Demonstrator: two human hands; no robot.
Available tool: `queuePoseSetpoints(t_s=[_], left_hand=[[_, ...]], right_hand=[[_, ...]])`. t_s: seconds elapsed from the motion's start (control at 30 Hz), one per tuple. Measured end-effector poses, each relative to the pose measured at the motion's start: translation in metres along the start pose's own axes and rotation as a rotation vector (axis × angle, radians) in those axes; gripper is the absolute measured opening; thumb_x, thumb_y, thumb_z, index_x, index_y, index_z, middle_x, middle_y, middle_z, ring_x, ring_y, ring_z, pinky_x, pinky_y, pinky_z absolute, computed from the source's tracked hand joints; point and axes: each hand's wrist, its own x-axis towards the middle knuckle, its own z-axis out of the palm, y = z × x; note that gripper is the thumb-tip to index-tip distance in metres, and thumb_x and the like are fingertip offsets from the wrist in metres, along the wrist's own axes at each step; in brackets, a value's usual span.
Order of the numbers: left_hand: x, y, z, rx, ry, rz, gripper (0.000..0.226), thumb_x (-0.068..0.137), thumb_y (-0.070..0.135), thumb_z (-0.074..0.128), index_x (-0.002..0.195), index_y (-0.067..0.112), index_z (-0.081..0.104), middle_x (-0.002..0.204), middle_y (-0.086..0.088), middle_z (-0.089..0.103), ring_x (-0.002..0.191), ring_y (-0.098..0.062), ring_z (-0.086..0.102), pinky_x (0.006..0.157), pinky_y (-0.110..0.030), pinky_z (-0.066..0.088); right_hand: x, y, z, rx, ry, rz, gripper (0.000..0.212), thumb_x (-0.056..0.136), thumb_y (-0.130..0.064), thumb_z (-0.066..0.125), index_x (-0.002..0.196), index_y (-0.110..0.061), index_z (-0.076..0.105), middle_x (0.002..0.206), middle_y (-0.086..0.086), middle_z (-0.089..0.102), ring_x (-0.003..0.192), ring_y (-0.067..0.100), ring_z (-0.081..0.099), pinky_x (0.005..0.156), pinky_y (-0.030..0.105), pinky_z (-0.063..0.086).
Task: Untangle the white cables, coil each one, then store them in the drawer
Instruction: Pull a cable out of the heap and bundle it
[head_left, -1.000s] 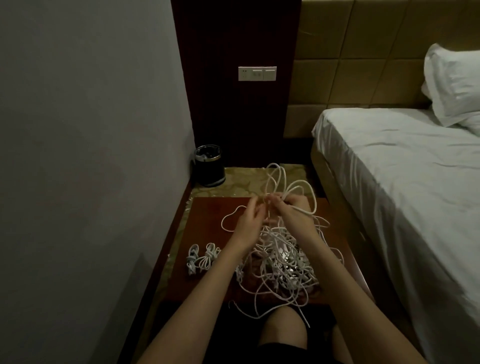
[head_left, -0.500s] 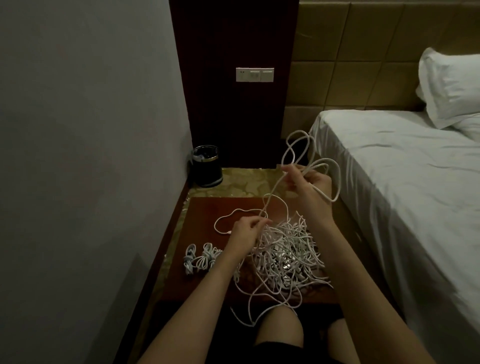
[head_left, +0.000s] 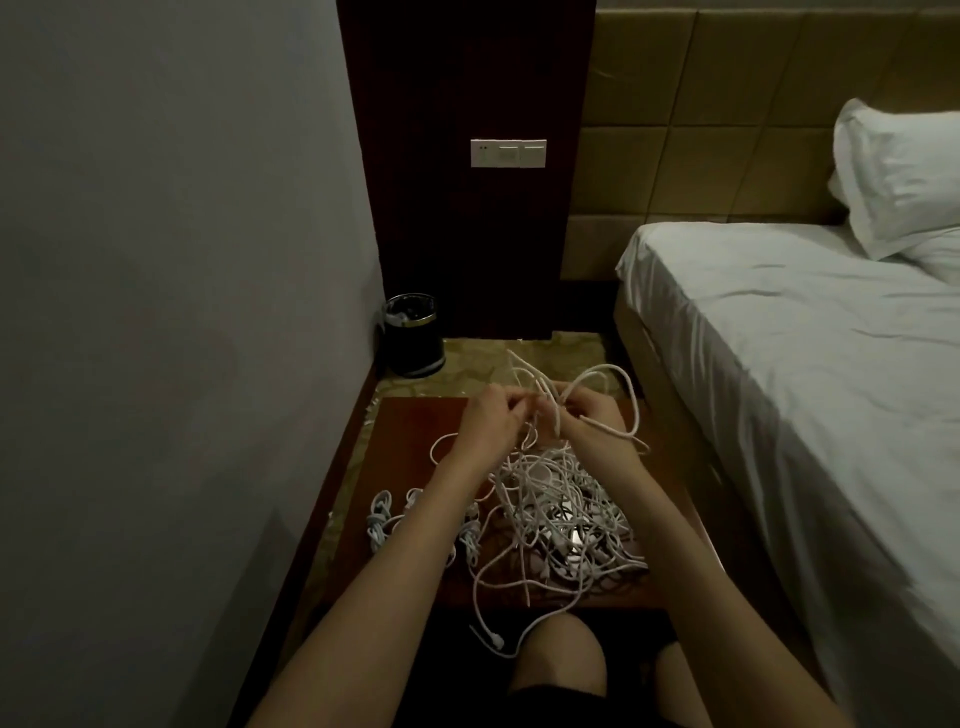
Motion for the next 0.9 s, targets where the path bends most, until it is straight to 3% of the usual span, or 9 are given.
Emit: queuePoseSetpoints(t_s=[0.1, 0.2, 0.3, 0.37, 0.53, 0.7, 0.8, 0.9], left_hand=[[0.002, 0.0, 0.005, 0.115, -0.039, 0.015, 0.021, 0.091, 0.005, 0.056, 0.097, 0.012, 0.075, 0.081, -0.006, 0.069, 0.073, -0.019, 0.062, 0.066, -0.034, 0.05], [-0.001, 0.002, 0.01, 0.094, -0.049, 0.065, 0.017, 0.092, 0.009, 0.059, 0.085, 0.003, 0.073, 0.074, -0.01, 0.066, 0.066, -0.018, 0.058, 0.064, -0.034, 0.047], [-0.004, -0.001, 0.011, -0.098, 0.007, 0.036, 0.019, 0.093, 0.017, 0.063, 0.107, 0.009, 0.073, 0.086, -0.002, 0.07, 0.068, -0.003, 0.057, 0.059, -0.012, 0.043], [-0.006, -0.007, 0.012, -0.169, 0.009, 0.04, 0.025, 0.09, 0.017, 0.068, 0.114, 0.015, 0.071, 0.101, 0.003, 0.071, 0.08, 0.006, 0.059, 0.066, -0.005, 0.045], [-0.012, -0.017, 0.018, -0.248, 0.046, 0.018, 0.03, 0.084, 0.012, 0.074, 0.11, 0.026, 0.066, 0.105, 0.007, 0.069, 0.093, -0.002, 0.063, 0.067, -0.008, 0.047], [-0.016, -0.021, 0.019, -0.371, 0.103, -0.058, 0.042, 0.078, 0.01, 0.079, 0.096, 0.027, 0.044, 0.095, 0.008, 0.069, 0.091, 0.001, 0.064, 0.071, -0.009, 0.047], [-0.014, -0.021, 0.021, -0.246, 0.053, -0.017, 0.029, 0.079, 0.013, 0.078, 0.089, 0.022, 0.052, 0.093, 0.01, 0.066, 0.09, 0.002, 0.061, 0.07, -0.005, 0.043], [-0.015, -0.029, 0.019, -0.135, 0.055, 0.01, 0.017, 0.082, 0.015, 0.075, 0.09, 0.02, 0.06, 0.089, 0.013, 0.061, 0.084, 0.007, 0.054, 0.071, -0.008, 0.042]], right_hand=[[0.004, -0.001, 0.005, -0.008, -0.005, 0.015, 0.004, 0.09, -0.015, 0.065, 0.09, -0.014, 0.069, 0.076, 0.009, 0.069, 0.069, 0.019, 0.068, 0.063, 0.032, 0.058], [0.007, -0.002, 0.005, -0.006, 0.158, 0.095, 0.022, 0.092, -0.018, 0.062, 0.077, -0.003, 0.067, 0.065, 0.007, 0.062, 0.055, 0.01, 0.059, 0.045, 0.016, 0.045], [0.003, -0.002, 0.0, 0.084, 0.198, 0.076, 0.024, 0.094, -0.017, 0.058, 0.084, 0.003, 0.068, 0.065, 0.008, 0.062, 0.053, 0.007, 0.057, 0.047, 0.016, 0.044], [-0.001, -0.004, -0.001, 0.171, 0.202, 0.046, 0.023, 0.096, -0.015, 0.057, 0.083, 0.001, 0.068, 0.066, 0.007, 0.062, 0.054, 0.005, 0.058, 0.05, 0.016, 0.045], [-0.007, -0.012, -0.002, 0.225, 0.246, -0.001, 0.027, 0.097, -0.015, 0.055, 0.072, -0.005, 0.06, 0.059, 0.004, 0.054, 0.046, -0.002, 0.051, 0.047, 0.01, 0.041], [-0.01, -0.017, -0.007, 0.277, 0.308, 0.012, 0.025, 0.096, -0.014, 0.054, 0.073, -0.007, 0.06, 0.064, 0.008, 0.055, 0.048, 0.001, 0.053, 0.046, 0.013, 0.043], [-0.011, -0.017, -0.007, 0.301, 0.322, 0.023, 0.022, 0.096, -0.014, 0.054, 0.077, -0.006, 0.061, 0.069, 0.012, 0.056, 0.054, 0.008, 0.055, 0.048, 0.016, 0.044], [-0.017, -0.02, -0.005, 0.287, 0.357, -0.022, 0.025, 0.097, -0.014, 0.052, 0.074, -0.01, 0.06, 0.065, 0.005, 0.055, 0.051, 0.001, 0.054, 0.05, 0.014, 0.044]])
